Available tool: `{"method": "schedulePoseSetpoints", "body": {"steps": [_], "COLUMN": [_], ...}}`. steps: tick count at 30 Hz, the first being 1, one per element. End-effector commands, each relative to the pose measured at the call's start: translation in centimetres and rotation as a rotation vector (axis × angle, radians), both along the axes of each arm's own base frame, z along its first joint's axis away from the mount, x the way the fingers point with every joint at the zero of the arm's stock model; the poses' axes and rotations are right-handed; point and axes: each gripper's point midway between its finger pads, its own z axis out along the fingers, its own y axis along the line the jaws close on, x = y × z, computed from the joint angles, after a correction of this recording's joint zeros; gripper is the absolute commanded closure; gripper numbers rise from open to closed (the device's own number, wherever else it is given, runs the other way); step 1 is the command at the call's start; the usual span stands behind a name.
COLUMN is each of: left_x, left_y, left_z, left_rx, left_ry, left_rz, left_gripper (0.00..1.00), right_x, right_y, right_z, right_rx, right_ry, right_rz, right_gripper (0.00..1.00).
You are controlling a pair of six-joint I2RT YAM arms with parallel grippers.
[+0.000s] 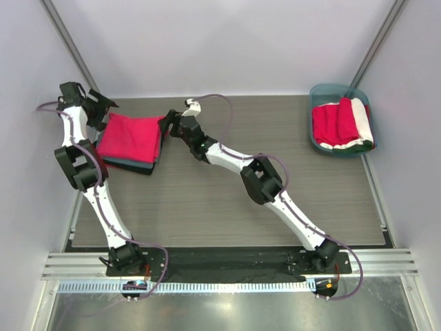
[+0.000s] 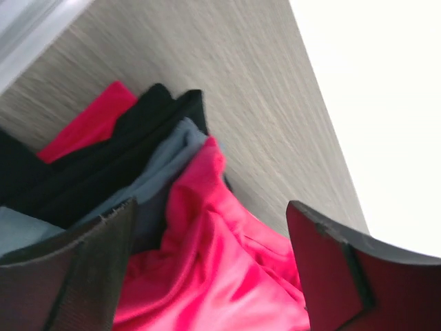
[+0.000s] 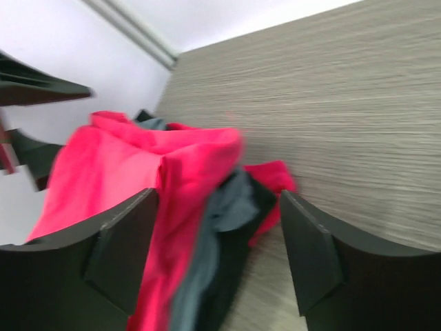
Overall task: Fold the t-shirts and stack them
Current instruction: Neatly place the folded tshirt to the corner
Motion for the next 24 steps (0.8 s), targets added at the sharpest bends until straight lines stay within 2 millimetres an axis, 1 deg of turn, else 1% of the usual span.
{"method": "schedulePoseSetpoints", "body": {"steps": [1,2,3,4,5,6,7,8,9,10,11,12,13,14,15,16,17,18,19,20,21,22,23,24], "left_x": [1.5,1.4,1.3,1.1,1.0,0.7,0.5,0.2,-0.1,-0.6,-1.0,-1.1,-2.3,-2.8,-2.8,-4.0,-4.8,-5.3,-6.4,-7.4,-8.1,-9.2,-10.4,-11.1], "left_y": [1.6,1.4,1.4,1.3,1.2,0.9,0.8,0.5,0.2,-0.1,-0.6,-0.8,-1.4,-1.8,-1.9,-2.6,-3.0,-3.4,-4.0,-4.7,-5.5,-6.2,-6.8,-7.8], "left_z": [3.6,3.9,4.9,4.7,5.0,6.5,6.1,6.2,7.3,6.4,6.5,6.7,6.4,6.5,7.1,5.7,7.4,7.9,7.0,9.4,9.9,9.3,11.9,12.4], "left_rx": [0.037,0.037,0.044,0.044,0.045,0.051,0.049,0.049,0.057,0.045,0.035,0.020,0.004,-0.009,-0.007,-0.040,-0.036,-0.036,-0.054,-0.042,-0.037,-0.039,-0.003,-0.001], "left_ry": [-0.114,-0.121,-0.139,-0.145,-0.156,-0.183,-0.182,-0.182,-0.201,-0.180,-0.179,-0.195,-0.190,-0.200,-0.244,-0.219,-0.254,-0.268,-0.246,-0.289,-0.303,-0.286,-0.338,-0.347], "left_rz": [0.027,0.022,0.023,0.025,0.028,0.029,0.029,0.027,0.025,0.027,0.023,0.033,0.041,0.049,0.052,0.070,0.072,0.075,0.081,0.075,0.065,0.064,0.065,0.052], "left_gripper": [0.10,0.10,0.10,0.10,0.10,0.10,0.10,0.10,0.10,0.10,0.10,0.10,0.09,0.09,0.09,0.09,0.09,0.09,0.09,0.09,0.09,0.09,0.08,0.08], "right_x": [1.5,1.5,1.5,1.4,1.1,0.9,0.8,0.5,0.3,0.0,-0.5,-1.0,-1.6,-2.3,-2.8,-3.5,-4.6,-5.1,-5.8,-6.9,-7.6,-8.2,-9.5,-10.1], "right_y": [-1.0,-1.4,-1.9,-2.2,-2.3,-2.7,-3.0,-3.3,-3.5,-4.0,-4.1,-4.3,-4.7,-5.0,-5.2,-5.3,-6.0,-6.3,-6.8,-7.9,-8.7,-9.6,-11.6,-12.7], "right_z": [5.8,5.0,6.8,7.0,6.4,8.1,8.5,8.0,8.1,10.0,9.2,9.8,11.8,11.1,11.2,11.5,12.1,12.1,12.7,13.2,13.9,14.3,15.2,15.4], "right_rx": [0.105,0.079,0.088,0.083,0.062,0.069,0.065,0.047,0.036,0.046,0.027,0.016,0.021,-0.004,-0.019,-0.035,-0.056,-0.077,-0.086,-0.102,-0.104,-0.108,-0.106,-0.106], "right_ry": [-0.089,-0.088,-0.108,-0.112,-0.111,-0.126,-0.128,-0.119,-0.119,-0.135,-0.120,-0.130,-0.150,-0.137,-0.137,-0.143,-0.137,-0.132,-0.130,-0.115,-0.120,-0.120,-0.121,-0.115], "right_rz": [-0.052,-0.052,-0.058,-0.058,-0.044,-0.041,-0.039,-0.037,-0.031,-0.028,-0.018,-0.001,0.008,0.024,0.039,0.070,0.086,0.100,0.108,0.112,0.109,0.098,0.084,0.080], "right_gripper": [0.21,0.21,0.21,0.21,0.21,0.21,0.22,0.22,0.22,0.22,0.22,0.22,0.23,0.23,0.23,0.24,0.23,0.23,0.23,0.22,0.20,0.17,0.17,0.17]}}
